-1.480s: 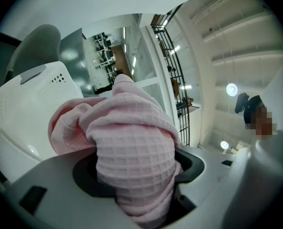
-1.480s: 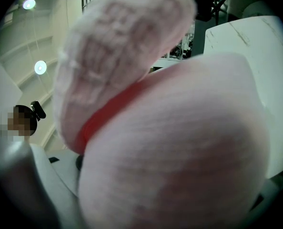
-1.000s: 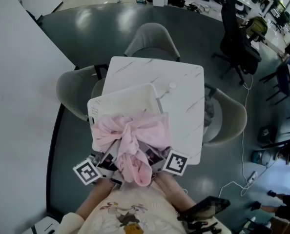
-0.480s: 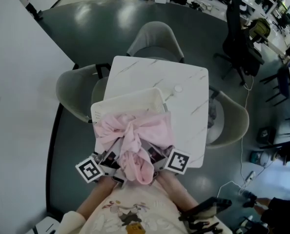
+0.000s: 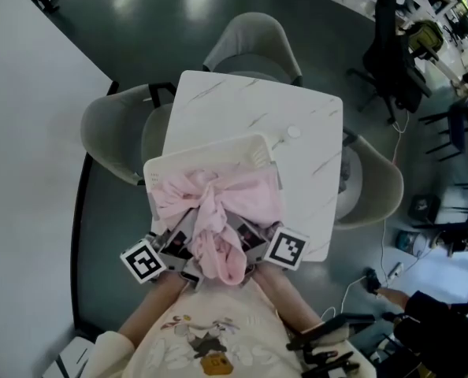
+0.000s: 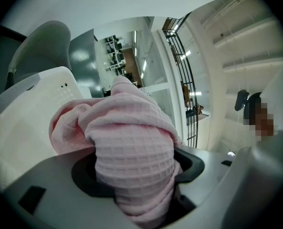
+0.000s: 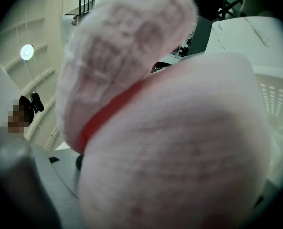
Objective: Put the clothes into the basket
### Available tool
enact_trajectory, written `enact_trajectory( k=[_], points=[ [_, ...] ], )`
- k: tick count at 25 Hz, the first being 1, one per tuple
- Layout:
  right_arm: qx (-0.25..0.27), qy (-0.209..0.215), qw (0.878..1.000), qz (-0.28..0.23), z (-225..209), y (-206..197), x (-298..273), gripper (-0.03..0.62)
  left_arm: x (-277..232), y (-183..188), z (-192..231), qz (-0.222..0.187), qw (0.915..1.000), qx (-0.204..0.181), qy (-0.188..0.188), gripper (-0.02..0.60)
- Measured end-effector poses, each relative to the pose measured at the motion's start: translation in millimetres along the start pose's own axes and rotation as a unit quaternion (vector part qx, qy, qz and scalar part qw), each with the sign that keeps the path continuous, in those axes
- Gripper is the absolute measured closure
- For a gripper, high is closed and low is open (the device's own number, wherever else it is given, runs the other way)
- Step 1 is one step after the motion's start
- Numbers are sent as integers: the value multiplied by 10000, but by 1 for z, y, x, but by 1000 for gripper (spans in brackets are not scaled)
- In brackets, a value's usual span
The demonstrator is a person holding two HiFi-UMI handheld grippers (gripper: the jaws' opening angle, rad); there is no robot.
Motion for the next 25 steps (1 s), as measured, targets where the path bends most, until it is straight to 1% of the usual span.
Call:
enact_trajectory(
  k=[2,6,12,16,20,25],
  points=[
    [45,-86,9999,31,-1,1,-4,266,-2,3,2,-6,10000,-6,36,267],
    [33,-316,9995,69,-13,1,-11,266,-7,7,16,43,9997,139,193,267],
    [133,-583,9981,148,-37,1,-29,266,-15,18,46,69,9994,47,335,267],
    [74,-996,9947,234,-56,-1,-34,266,-19,19,66,87,9984,258,503,267],
    [136,-1299,9910,309,-67,2,-36,266,-24,20,79,166,9975,284,623,267],
    [130,-1623,9855,469,-79,5,-45,266,-27,22,97,144,9951,389,901,267]
  ],
)
Point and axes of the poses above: the fingertips, and each gripper's own axes: x backward along the fingers, z to its left, y out of its top, the point moved 6 cm from there along x, backward along the fingers, and after that the axes turned 6 degrees about -z, right-handed, at the moved point
